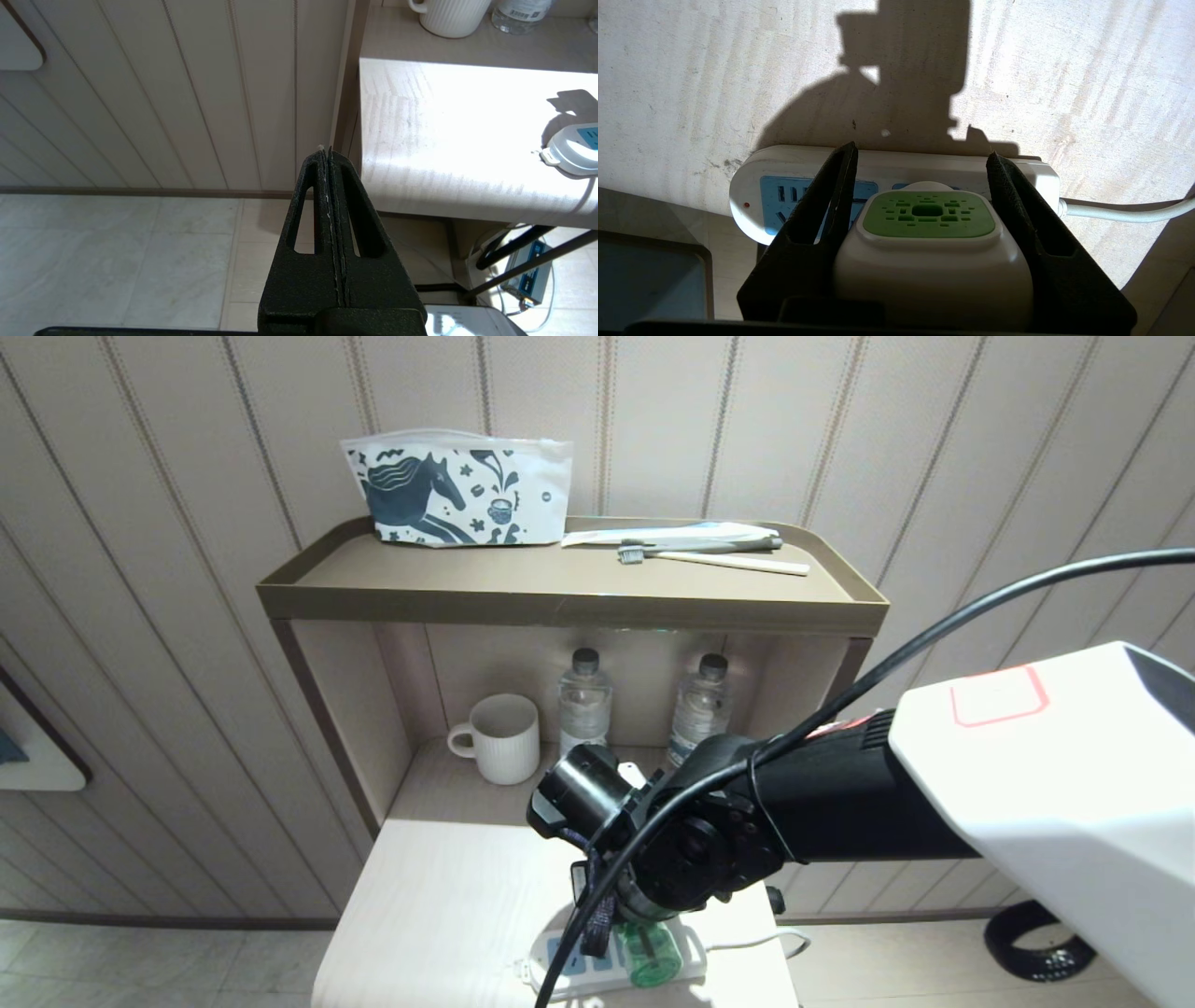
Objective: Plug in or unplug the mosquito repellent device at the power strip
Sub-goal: Insert the plug into the socket
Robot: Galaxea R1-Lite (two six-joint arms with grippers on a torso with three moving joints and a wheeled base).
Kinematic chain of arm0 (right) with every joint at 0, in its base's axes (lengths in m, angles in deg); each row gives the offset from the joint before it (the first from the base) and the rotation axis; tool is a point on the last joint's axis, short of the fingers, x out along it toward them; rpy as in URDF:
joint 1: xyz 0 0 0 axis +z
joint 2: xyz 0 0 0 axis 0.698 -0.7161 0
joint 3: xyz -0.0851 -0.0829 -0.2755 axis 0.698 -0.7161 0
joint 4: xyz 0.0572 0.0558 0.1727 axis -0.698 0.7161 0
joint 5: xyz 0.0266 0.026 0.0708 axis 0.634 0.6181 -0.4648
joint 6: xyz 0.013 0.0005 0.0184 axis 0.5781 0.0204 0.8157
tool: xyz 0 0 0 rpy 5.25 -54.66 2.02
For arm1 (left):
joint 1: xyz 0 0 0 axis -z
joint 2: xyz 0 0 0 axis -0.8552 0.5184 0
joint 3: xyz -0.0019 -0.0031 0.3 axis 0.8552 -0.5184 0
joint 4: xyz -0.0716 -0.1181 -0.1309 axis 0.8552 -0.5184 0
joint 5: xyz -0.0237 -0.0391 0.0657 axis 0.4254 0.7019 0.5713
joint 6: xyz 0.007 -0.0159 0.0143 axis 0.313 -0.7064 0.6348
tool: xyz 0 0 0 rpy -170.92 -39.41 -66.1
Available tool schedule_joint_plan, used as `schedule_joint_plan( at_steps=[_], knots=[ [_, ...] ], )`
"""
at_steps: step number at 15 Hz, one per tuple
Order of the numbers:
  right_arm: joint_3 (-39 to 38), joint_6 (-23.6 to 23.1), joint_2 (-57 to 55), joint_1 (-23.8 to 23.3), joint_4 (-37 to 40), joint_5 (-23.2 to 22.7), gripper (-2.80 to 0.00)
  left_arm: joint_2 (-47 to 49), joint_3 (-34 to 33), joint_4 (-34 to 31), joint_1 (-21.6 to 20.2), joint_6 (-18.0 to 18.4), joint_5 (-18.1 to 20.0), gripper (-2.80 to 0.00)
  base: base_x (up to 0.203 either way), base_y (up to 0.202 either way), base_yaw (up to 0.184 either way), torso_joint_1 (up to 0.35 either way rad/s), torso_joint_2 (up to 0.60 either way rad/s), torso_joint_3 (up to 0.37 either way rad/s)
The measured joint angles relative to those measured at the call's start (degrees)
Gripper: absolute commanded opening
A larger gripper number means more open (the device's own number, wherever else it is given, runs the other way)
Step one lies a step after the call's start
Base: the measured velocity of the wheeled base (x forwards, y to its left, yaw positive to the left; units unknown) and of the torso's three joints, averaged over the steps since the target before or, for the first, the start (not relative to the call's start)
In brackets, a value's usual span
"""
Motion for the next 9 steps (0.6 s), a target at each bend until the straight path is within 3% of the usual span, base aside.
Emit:
schedule_joint_plan(
  at_steps=[9],
  knots=[
    [-0.11, 2.83, -0.09, 0.18, 0.33, -0.32, -2.80, 0.00, 0.00, 0.00, 0.00, 0.00, -0.02, -2.80, 0.000, 0.000, 0.000, 0.000, 0.00, 0.000]
  ],
)
